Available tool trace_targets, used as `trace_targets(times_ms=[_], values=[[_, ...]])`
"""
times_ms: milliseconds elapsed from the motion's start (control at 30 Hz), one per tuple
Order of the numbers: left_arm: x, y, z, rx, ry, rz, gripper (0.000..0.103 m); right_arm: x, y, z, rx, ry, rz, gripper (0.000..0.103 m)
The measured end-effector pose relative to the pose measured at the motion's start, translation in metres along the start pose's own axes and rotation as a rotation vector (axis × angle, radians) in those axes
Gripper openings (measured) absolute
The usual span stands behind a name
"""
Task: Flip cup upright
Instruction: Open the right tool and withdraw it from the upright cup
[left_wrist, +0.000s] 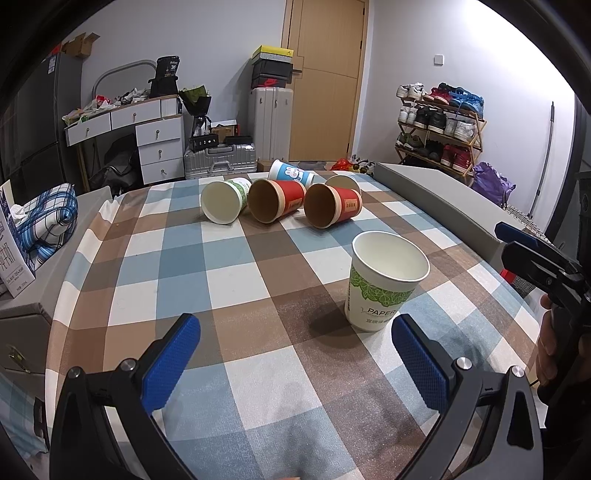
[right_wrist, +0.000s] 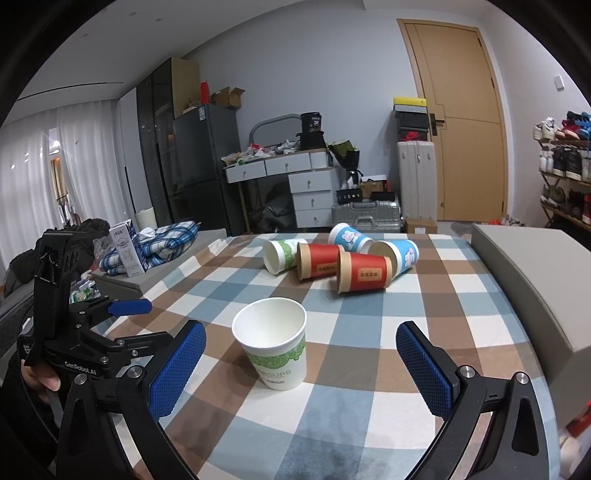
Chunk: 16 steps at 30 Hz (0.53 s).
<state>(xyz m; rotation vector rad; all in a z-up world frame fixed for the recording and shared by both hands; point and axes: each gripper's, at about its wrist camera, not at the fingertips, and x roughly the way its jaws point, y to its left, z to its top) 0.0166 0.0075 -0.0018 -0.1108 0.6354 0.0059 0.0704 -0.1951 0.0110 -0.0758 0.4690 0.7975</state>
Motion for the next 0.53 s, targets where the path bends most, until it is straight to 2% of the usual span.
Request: trace_targets(times_ms=[533], values=[[0.0003, 0.0005, -0.0006, 0.0, 0.002, -0.002, 0.101, 0.0011, -0.0015, -0.0016, 0.002, 0.006, 0.001, 0.103]])
